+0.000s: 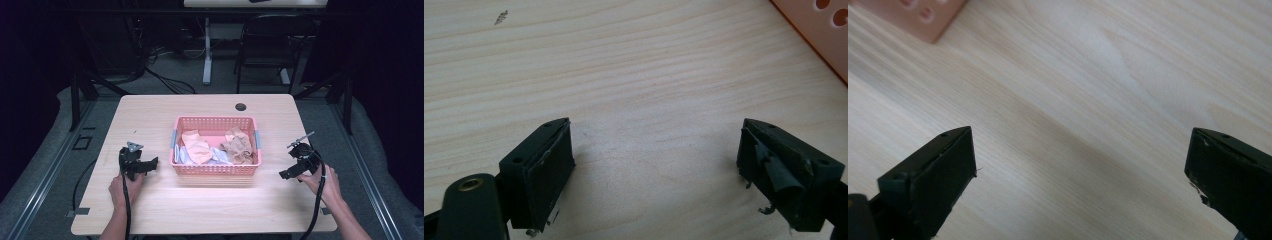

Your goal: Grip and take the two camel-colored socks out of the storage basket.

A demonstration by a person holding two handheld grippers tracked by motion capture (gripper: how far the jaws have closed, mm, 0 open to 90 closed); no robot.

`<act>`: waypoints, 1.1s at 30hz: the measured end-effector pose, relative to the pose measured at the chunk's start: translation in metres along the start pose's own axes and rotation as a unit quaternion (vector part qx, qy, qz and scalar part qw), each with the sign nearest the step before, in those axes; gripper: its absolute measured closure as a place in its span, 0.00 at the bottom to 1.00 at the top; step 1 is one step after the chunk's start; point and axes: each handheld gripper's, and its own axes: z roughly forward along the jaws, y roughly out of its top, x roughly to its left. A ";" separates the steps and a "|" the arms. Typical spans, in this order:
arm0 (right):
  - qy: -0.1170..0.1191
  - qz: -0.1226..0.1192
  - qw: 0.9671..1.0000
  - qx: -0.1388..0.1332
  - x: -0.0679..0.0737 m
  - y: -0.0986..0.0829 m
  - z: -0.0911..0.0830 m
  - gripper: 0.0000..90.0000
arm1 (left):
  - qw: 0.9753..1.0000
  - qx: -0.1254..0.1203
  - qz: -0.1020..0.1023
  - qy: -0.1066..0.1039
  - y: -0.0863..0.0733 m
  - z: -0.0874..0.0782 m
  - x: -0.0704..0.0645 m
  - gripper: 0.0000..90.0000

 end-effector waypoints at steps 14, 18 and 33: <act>-0.001 -0.053 0.996 -0.067 0.033 0.044 -0.037 0.00 | 1.000 0.000 -0.001 -0.001 0.000 0.000 0.000 0.16; 0.003 -0.063 0.995 -0.075 0.039 0.055 -0.038 0.00 | 1.000 0.000 -0.001 -0.001 0.000 0.000 0.000 0.16; 0.017 -0.106 0.991 -0.084 0.074 0.114 -0.028 0.00 | 1.000 0.000 -0.001 -0.001 0.000 0.000 0.000 0.16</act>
